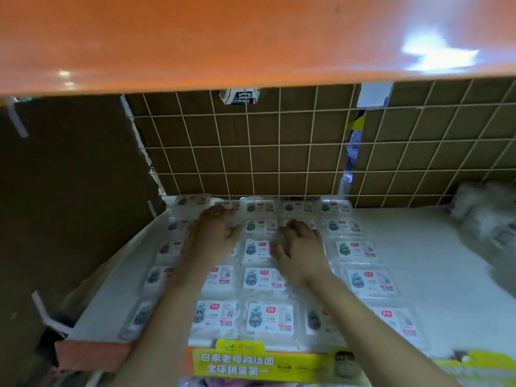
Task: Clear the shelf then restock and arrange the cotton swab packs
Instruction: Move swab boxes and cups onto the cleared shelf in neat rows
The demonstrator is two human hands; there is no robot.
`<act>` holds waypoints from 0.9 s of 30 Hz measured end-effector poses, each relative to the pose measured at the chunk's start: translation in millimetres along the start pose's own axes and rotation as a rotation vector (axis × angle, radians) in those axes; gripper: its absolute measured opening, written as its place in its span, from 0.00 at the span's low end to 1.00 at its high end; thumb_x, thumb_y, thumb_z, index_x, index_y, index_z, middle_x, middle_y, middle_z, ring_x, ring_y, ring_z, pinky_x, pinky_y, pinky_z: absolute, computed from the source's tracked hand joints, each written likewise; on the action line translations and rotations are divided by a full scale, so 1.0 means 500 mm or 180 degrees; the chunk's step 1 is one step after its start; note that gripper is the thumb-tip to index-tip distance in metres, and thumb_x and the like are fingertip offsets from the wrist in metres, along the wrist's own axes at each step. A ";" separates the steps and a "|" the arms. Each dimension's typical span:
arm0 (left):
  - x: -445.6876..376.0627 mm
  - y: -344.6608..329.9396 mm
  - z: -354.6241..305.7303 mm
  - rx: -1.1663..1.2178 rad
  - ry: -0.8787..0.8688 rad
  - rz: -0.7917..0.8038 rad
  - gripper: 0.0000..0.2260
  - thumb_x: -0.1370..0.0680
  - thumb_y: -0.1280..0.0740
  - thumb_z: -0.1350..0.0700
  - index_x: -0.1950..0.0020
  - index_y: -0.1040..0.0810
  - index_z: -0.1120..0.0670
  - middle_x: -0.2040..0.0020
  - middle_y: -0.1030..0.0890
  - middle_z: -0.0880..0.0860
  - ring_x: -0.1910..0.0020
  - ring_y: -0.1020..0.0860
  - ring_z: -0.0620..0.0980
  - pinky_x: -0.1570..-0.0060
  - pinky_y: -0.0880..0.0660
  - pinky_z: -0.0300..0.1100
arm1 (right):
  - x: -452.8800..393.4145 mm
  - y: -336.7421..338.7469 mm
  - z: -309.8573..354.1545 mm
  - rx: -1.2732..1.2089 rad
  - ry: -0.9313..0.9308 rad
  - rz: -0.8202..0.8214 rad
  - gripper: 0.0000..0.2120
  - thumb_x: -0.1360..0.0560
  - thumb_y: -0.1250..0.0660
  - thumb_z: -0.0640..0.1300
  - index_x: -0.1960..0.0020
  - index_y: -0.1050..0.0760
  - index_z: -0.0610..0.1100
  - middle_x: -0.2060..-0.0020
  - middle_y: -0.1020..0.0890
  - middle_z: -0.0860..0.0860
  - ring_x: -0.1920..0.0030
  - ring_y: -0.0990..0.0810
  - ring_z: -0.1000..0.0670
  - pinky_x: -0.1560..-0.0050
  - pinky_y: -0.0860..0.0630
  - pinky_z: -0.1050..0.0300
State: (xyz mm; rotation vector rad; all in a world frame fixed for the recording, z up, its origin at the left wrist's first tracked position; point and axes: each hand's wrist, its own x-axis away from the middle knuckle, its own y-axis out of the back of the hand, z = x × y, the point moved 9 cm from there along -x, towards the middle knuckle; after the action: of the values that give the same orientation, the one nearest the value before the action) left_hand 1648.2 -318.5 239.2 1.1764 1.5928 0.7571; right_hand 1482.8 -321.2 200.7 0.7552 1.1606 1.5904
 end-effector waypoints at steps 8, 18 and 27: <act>0.126 -0.020 -0.120 0.0603 0.0285 0.0137 0.15 0.21 0.37 0.52 0.38 0.23 0.56 0.40 0.23 0.55 0.42 0.26 0.54 0.45 0.31 0.40 | 0.096 0.145 -0.096 -0.0775 0.0197 -0.0317 0.17 0.23 0.42 0.45 0.37 0.26 0.44 0.39 0.24 0.46 0.42 0.26 0.46 0.49 0.33 0.61; 0.190 -0.086 -0.445 0.0748 0.0239 -0.0079 0.21 0.26 0.41 0.46 0.49 0.18 0.60 0.52 0.18 0.57 0.53 0.20 0.59 0.50 0.25 0.47 | 0.316 0.282 -0.391 -0.0921 0.0080 -0.0777 0.17 0.28 0.40 0.47 0.43 0.23 0.42 0.46 0.20 0.47 0.46 0.22 0.46 0.46 0.34 0.63; 0.218 -0.148 -0.790 0.0928 0.0096 -0.0082 0.23 0.27 0.44 0.42 0.44 0.20 0.55 0.48 0.19 0.51 0.46 0.23 0.54 0.45 0.26 0.48 | 0.418 0.458 -0.573 -0.0793 0.0366 -0.1097 0.21 0.26 0.44 0.53 0.41 0.25 0.43 0.45 0.22 0.48 0.44 0.24 0.47 0.46 0.37 0.67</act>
State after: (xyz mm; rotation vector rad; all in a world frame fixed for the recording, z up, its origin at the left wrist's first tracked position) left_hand 1245.8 -215.7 266.5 1.3531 1.7827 0.5393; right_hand 1083.5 -227.7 301.8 0.2862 1.0811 1.4633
